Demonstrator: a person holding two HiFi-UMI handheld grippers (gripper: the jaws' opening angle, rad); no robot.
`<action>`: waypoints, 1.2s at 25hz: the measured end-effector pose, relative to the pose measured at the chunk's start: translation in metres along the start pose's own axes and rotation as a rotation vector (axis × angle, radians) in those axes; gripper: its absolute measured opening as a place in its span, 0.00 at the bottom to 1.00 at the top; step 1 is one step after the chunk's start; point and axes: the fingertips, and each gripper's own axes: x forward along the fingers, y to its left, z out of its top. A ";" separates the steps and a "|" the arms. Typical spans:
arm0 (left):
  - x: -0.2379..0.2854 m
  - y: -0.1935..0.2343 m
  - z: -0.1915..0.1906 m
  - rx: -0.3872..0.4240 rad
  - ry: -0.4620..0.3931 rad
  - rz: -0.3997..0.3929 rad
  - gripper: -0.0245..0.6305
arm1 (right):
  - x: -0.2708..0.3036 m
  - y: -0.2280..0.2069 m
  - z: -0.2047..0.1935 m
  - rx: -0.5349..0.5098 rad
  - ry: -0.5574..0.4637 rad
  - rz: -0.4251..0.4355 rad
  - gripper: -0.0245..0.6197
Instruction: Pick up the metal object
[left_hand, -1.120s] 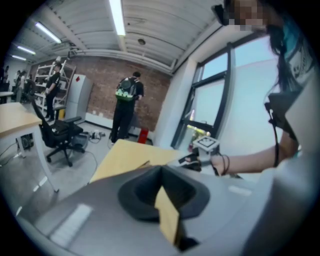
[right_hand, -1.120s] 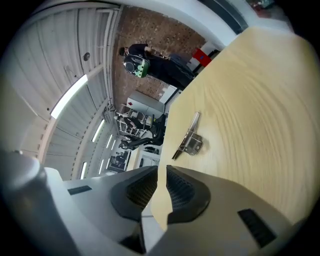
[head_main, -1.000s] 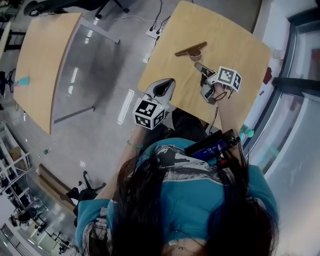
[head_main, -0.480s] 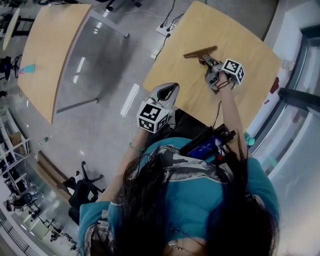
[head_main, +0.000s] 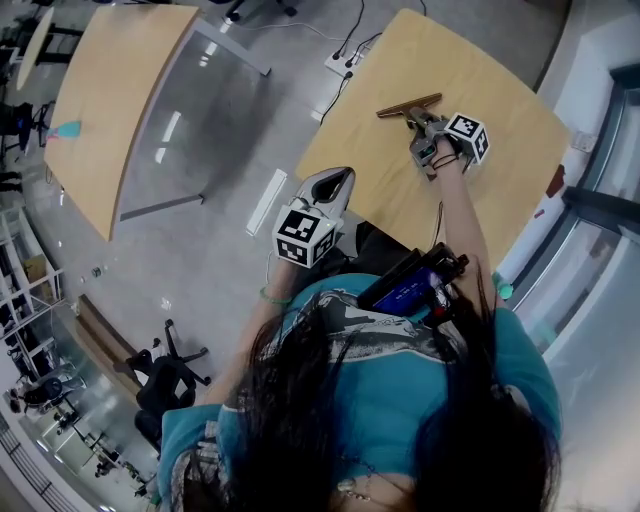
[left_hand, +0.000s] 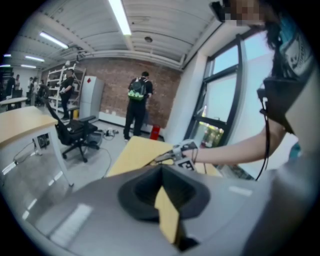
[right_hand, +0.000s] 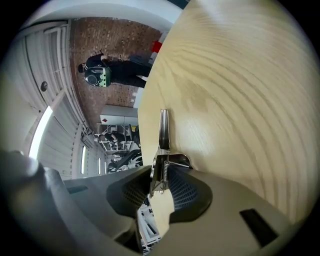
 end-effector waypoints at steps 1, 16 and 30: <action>-0.002 0.001 0.000 -0.003 -0.002 0.004 0.04 | -0.002 -0.001 -0.001 -0.006 -0.001 -0.006 0.20; -0.064 0.039 -0.015 -0.062 -0.072 0.033 0.04 | -0.078 0.043 -0.088 -0.037 -0.051 0.179 0.20; -0.170 0.058 -0.066 -0.060 -0.114 -0.109 0.04 | -0.149 0.065 -0.268 -0.088 -0.149 0.232 0.20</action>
